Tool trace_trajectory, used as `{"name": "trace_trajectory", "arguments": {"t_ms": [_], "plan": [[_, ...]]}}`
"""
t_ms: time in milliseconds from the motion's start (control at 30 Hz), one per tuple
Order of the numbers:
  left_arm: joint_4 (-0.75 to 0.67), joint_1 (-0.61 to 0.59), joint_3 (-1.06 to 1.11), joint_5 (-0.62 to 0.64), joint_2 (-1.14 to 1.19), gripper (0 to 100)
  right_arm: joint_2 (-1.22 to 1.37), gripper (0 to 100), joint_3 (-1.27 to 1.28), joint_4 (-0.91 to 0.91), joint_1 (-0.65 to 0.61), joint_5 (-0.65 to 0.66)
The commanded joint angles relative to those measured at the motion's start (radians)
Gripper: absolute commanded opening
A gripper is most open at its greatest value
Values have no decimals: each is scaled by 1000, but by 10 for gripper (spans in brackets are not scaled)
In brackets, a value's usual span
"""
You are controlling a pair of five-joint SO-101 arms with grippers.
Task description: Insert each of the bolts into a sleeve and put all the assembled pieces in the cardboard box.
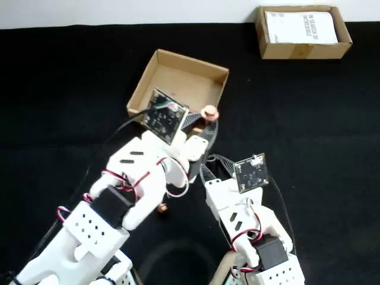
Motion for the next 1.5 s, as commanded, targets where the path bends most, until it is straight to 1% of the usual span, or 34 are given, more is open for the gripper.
{"name": "trace_trajectory", "arguments": {"t_ms": [0, 200, 367, 467, 667, 733, 867, 1100, 1467], "plan": [[-58, 12, 10, 6, -33, 8, 2, 7, -68, 2, -12, -6], [-69, 2, 7, 12, 73, 8, 2, 7, -102, 2, -13, -6], [-169, -2, 10, 15, 180, 8, 2, 7, -105, 2, -13, -8], [-199, -2, 10, 15, 225, 8, 2, 7, -114, 2, -12, -8], [-192, -1, 10, 20, 232, 8, 2, 7, -110, 2, -7, -5], [-190, -7, 10, 52, 232, 8, 2, 7, -108, 2, -7, -3], [-149, -7, -7, 63, 226, 8, 2, 7, -105, 2, -7, -3], [-140, -7, -15, 60, 153, 8, 2, 7, -93, 1, -7, -3], [-54, 2, -16, 63, 76, 8, 2, 7, -73, 1, -7, -2]]}}
